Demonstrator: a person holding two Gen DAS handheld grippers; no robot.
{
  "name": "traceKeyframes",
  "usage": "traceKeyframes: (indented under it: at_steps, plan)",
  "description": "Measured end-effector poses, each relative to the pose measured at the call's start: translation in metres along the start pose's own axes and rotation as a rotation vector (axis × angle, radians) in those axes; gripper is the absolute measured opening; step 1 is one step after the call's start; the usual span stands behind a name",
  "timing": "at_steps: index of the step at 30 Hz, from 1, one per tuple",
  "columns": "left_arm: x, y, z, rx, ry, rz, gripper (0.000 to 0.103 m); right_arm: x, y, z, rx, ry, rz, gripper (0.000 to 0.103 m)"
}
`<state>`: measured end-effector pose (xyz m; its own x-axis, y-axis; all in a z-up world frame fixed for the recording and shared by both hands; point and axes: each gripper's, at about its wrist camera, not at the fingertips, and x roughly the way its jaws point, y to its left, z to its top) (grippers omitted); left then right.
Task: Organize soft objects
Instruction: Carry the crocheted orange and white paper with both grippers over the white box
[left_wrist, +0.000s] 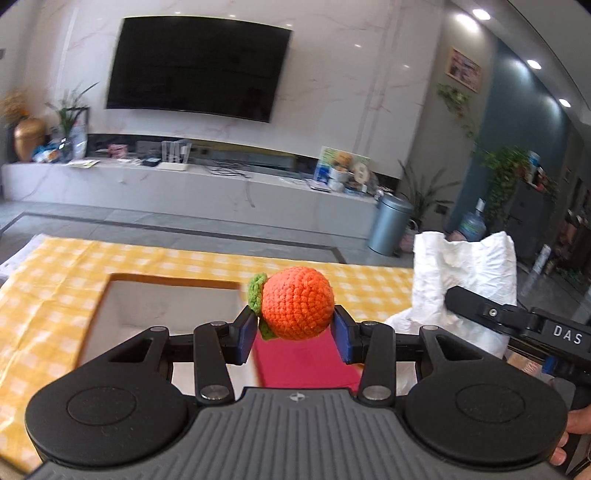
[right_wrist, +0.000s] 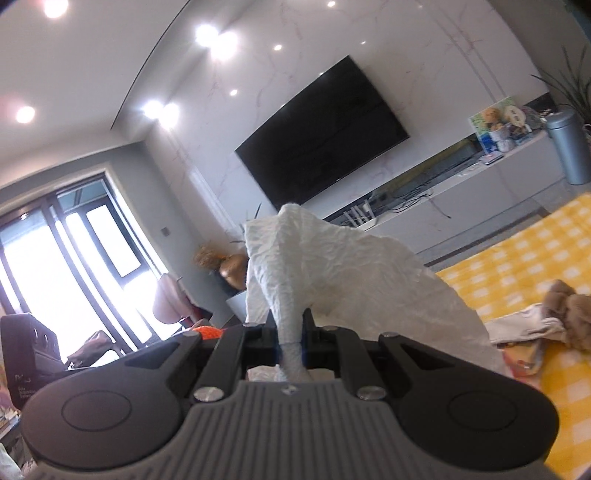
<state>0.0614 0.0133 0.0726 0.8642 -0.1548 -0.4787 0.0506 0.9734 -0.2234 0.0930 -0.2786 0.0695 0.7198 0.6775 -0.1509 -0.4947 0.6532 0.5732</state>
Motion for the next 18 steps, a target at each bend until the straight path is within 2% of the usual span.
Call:
traceKeyframes:
  at_steps: [5,9,15,18]
  plan:
    - [0.001,0.037,-0.005,-0.091,0.012,0.016,0.049,0.04,0.028,-0.008,-0.044,0.068,0.019,0.008]
    - [0.004,0.064,-0.007,-0.128,0.017,0.033,0.049,0.071,0.044,-0.022,-0.08,0.138,0.01,0.008]
    - [0.015,0.096,-0.013,-0.19,0.058,0.056,0.049,0.124,0.042,-0.043,-0.102,0.243,-0.056,0.008]
    - [0.017,0.108,-0.015,-0.223,0.073,0.055,0.049,0.134,0.049,-0.05,-0.081,0.263,-0.027,0.008]
